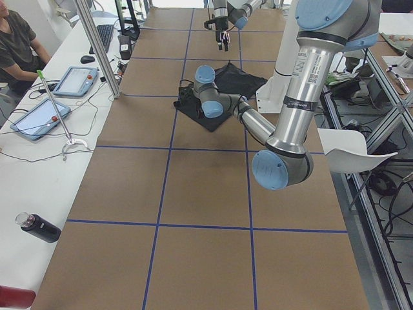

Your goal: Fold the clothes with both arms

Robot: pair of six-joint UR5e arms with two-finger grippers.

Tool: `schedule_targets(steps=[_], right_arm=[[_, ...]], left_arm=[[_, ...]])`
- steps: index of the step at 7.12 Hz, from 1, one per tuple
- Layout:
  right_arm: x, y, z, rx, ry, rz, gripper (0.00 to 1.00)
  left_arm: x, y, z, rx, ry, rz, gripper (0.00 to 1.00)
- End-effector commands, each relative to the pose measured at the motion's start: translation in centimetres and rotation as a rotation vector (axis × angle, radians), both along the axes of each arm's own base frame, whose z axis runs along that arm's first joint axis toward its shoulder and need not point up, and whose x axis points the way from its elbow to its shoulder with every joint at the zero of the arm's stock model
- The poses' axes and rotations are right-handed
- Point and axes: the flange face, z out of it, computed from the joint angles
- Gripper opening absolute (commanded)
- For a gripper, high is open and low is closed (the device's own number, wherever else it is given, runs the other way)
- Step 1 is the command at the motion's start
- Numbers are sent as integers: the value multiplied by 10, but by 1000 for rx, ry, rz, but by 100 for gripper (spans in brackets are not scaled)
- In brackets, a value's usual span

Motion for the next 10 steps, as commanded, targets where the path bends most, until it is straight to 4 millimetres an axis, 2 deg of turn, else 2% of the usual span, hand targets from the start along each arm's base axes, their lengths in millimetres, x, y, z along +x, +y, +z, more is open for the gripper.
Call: schedule_targets(steps=[1, 2, 3, 4, 5, 6, 10], right_arm=[[3, -13, 3, 6, 13, 86, 100], [2, -15, 6, 3, 20, 93, 100], [1, -17, 7, 3, 23, 106, 100], [1, -17, 7, 4, 22, 106, 100], [0, -18, 5, 6, 20, 107, 100], [0, -18, 4, 6, 19, 106, 100], [0, -17, 4, 6, 19, 106, 100]], left_arm=[[14, 21, 27, -27, 17, 29, 100], [22, 18, 39, -43, -3, 32, 100], [37, 20, 47, -55, -19, 51, 100], [53, 14, 52, -65, -31, 58, 100], [58, 12, 55, -68, -37, 61, 100], [65, 17, 57, -72, -41, 75, 100], [76, 27, 59, -69, -51, 82, 100]])
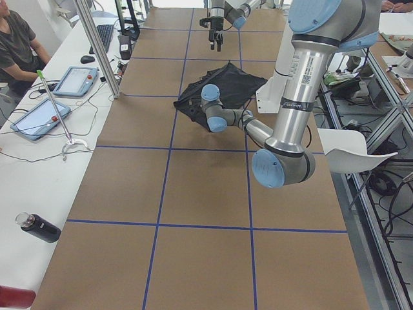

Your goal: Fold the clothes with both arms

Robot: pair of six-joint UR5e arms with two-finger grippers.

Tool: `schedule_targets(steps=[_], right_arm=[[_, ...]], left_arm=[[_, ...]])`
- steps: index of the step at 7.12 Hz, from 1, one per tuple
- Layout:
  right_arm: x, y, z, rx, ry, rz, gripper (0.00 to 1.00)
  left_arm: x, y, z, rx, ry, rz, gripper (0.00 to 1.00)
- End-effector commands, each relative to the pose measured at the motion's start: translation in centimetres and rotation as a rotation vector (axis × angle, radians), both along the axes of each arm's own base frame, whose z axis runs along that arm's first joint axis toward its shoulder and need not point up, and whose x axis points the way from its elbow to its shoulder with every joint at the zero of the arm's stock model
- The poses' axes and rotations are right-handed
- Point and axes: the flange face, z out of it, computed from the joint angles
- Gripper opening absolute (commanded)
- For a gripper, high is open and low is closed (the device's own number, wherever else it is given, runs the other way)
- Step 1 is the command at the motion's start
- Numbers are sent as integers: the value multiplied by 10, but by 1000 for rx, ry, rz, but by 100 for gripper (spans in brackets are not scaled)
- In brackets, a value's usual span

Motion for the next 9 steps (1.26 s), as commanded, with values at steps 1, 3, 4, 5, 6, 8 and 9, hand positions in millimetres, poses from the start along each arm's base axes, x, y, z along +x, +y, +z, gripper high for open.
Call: schedule_targets(steps=[1, 3, 4, 5, 6, 8, 9], right_arm=[[0, 0, 0, 0, 0, 0, 100], [0, 0, 1, -1, 1, 0, 100], [0, 0, 1, -2, 2, 0, 100], [0, -1, 0, -1, 1, 1, 100], [0, 0, 0, -1, 1, 0, 100], [4, -2, -1, -1, -1, 0, 100], [5, -3, -1, -2, -2, -1, 100]], left_arm=[[4, 4, 3, -1, -8, 4, 100], [15, 6, 14, -8, -29, 8, 100], [17, 7, 15, -3, -34, 1, 100], [17, 8, 14, -4, -32, 2, 99], [17, 8, 13, -7, -29, -1, 79], [15, 8, 7, -5, -22, 0, 54], [14, 10, 4, -4, -17, 4, 38]])
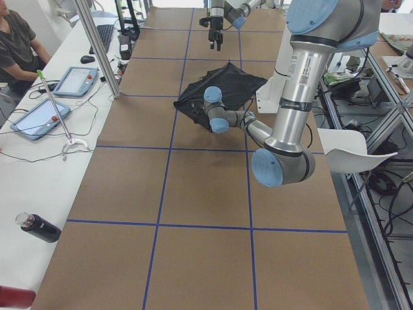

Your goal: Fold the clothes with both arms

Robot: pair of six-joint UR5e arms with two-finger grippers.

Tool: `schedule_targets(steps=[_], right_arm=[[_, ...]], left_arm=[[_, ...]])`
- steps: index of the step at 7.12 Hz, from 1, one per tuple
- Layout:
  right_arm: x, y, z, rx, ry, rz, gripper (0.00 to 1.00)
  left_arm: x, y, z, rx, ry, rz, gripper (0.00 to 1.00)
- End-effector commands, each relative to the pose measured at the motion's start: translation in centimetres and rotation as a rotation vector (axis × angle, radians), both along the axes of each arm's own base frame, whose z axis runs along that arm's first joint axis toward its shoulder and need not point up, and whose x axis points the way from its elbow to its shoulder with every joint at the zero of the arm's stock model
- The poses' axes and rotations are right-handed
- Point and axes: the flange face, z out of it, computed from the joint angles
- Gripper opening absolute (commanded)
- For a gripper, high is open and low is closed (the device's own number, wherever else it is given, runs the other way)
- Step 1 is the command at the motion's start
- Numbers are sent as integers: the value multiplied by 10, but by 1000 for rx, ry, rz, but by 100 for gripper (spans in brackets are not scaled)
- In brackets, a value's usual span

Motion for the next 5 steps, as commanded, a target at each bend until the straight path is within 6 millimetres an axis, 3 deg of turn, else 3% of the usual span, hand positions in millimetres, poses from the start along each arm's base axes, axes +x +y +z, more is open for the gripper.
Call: schedule_targets(steps=[1, 2, 5], right_arm=[[2, -1, 1, -2, 0, -1, 100], [2, -1, 1, -2, 0, -1, 100], [2, -1, 1, -4, 1, -1, 100]], left_arm=[[-4, 2, -9, 5, 13, 4, 16], [-8, 4, -13, 8, 20, 3, 0], [-38, 14, -37, -35, -13, 22, 0]])
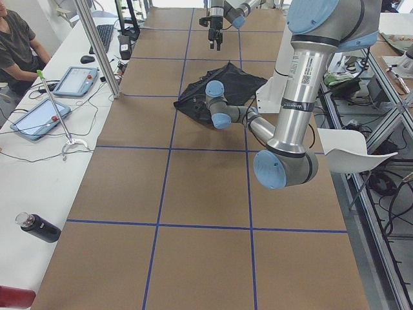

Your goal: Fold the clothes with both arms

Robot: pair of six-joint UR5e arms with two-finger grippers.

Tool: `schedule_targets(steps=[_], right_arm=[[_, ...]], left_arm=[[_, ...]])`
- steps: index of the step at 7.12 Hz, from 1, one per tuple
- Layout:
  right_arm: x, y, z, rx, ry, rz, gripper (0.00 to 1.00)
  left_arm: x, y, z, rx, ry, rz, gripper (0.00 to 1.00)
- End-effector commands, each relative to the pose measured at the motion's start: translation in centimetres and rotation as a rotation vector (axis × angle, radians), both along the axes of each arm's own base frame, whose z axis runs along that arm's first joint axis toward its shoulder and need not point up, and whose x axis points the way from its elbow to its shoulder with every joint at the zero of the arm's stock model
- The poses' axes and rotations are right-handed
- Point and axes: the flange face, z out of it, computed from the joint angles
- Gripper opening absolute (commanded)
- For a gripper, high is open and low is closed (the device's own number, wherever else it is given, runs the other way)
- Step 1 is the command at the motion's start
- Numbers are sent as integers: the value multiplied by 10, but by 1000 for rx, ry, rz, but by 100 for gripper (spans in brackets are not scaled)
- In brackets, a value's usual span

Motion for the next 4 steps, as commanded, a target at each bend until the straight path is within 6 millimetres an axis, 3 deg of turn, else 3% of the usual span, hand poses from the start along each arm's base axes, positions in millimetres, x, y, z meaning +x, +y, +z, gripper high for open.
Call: schedule_targets(steps=[1, 3, 4], right_arm=[[0, 0, 0, 0, 1, 0, 100], [0, -1, 1, -3, 3, 3, 100], [-1, -1, 3, -4, 6, 9, 100]], left_arm=[[-22, -17, -2, -39, -63, -34, 0], [-52, -67, 5, -70, -105, -134, 0], [-46, -107, -11, -82, -118, -178, 0]])
